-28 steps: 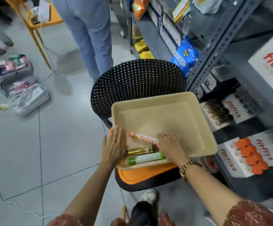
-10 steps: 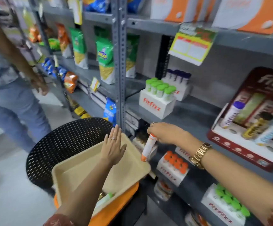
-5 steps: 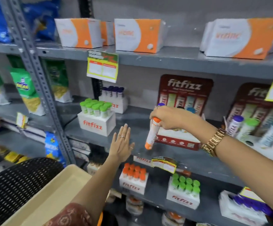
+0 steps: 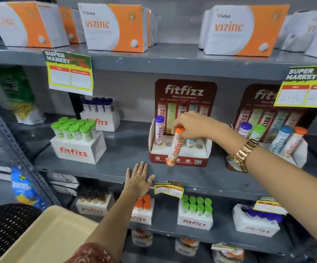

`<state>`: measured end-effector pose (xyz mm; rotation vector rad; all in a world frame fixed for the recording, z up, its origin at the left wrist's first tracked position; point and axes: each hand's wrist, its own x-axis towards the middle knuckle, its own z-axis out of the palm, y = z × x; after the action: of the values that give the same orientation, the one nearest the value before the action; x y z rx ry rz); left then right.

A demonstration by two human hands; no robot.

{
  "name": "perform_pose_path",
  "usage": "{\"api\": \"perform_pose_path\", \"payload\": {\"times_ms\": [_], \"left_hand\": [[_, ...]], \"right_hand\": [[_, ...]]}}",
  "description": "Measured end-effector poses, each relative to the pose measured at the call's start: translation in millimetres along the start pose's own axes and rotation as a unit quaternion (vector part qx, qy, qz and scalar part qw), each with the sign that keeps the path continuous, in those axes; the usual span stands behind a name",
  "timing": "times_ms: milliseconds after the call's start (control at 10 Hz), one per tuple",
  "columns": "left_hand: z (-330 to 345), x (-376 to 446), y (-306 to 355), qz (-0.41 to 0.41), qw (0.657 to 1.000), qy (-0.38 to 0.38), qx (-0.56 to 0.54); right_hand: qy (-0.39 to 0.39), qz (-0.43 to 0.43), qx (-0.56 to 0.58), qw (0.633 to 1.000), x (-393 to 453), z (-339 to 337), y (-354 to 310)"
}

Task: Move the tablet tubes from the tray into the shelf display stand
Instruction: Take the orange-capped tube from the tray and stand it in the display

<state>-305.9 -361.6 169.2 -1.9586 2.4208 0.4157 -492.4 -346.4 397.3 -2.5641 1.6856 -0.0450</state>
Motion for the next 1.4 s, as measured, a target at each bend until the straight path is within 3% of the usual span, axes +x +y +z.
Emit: {"api": "perform_pose_path", "payload": {"times_ms": [200, 500, 800, 1400], "left_hand": [[1.3, -0.3, 0.0, -0.002, 1.0, 0.001, 0.005], [3.8, 2.8, -1.0, -0.006, 1.0, 0.005, 0.011], [5.9, 4.8, -1.7, -0.007, 1.0, 0.009, 0.006], [7.9, 5.9, -3.3, -0.005, 1.0, 0.013, 0.008]], "right_hand": [[-0.02, 0.084, 0.092, 0.992, 9.7, 4.9, 8.2], [0.059, 0.11, 0.045, 0.991, 16.6, 2.1, 24.5], [0.055, 0.222, -0.026, 0.973, 17.2, 9.8, 68.1], [0.062, 0.23, -0.013, 0.971, 29.1, 30.3, 83.3]]}}
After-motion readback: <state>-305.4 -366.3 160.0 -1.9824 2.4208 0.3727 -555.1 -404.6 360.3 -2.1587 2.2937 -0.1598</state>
